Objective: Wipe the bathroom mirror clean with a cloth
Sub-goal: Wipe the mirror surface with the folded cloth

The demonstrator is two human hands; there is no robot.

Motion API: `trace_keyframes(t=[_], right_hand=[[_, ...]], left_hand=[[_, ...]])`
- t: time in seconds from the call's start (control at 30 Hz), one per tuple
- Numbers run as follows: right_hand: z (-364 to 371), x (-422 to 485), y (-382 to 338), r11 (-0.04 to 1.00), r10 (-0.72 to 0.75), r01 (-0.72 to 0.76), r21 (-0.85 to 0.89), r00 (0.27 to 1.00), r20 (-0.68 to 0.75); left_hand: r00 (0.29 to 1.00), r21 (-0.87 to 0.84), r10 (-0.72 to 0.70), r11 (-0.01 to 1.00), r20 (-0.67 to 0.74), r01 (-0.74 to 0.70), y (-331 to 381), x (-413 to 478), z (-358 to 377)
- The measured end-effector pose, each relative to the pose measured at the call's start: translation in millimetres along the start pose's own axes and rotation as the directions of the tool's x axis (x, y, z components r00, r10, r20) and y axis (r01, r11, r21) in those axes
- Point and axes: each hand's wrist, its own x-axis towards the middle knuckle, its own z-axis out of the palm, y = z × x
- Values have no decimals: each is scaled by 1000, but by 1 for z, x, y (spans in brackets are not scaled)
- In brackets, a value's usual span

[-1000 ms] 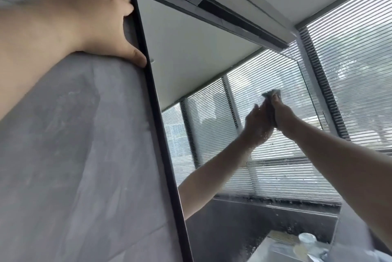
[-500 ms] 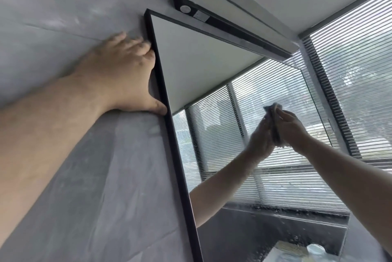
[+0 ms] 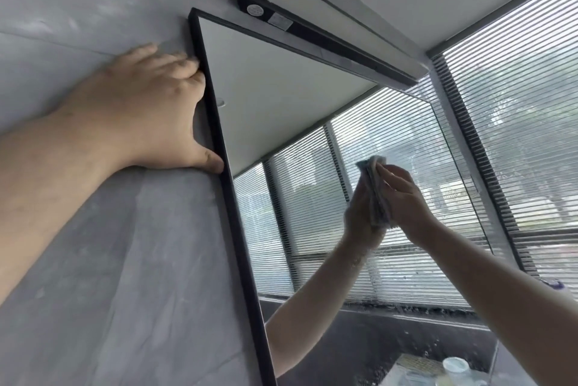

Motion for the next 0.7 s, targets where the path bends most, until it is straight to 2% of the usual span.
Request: trace_keyframes(t=[0.2,0.33,0.57,0.63,0.7], right_hand=[[-8,12,25,998,35,-45,-49,982,-184],[1,-11,17,998,30,-37,-44,991,-133],[35,-85,-21,998,10,-13,58,999,48],[41,-102,-22,983,-75,95,-155,989,128],[43,-107,-18,880,-190,251,-404,964,185]], left_hand=[[1000,9,-13,1000,-9,13,-1,2,4],[1000,2,-9,1000,-18,9,0,1,3],[1000,-23,-11,1000,9,11,3,-4,-6],[1000,-28,3,1000,19,-2,3,-5,-7],[1000,-22,14,1000,16,-14,2,-7,-5]])
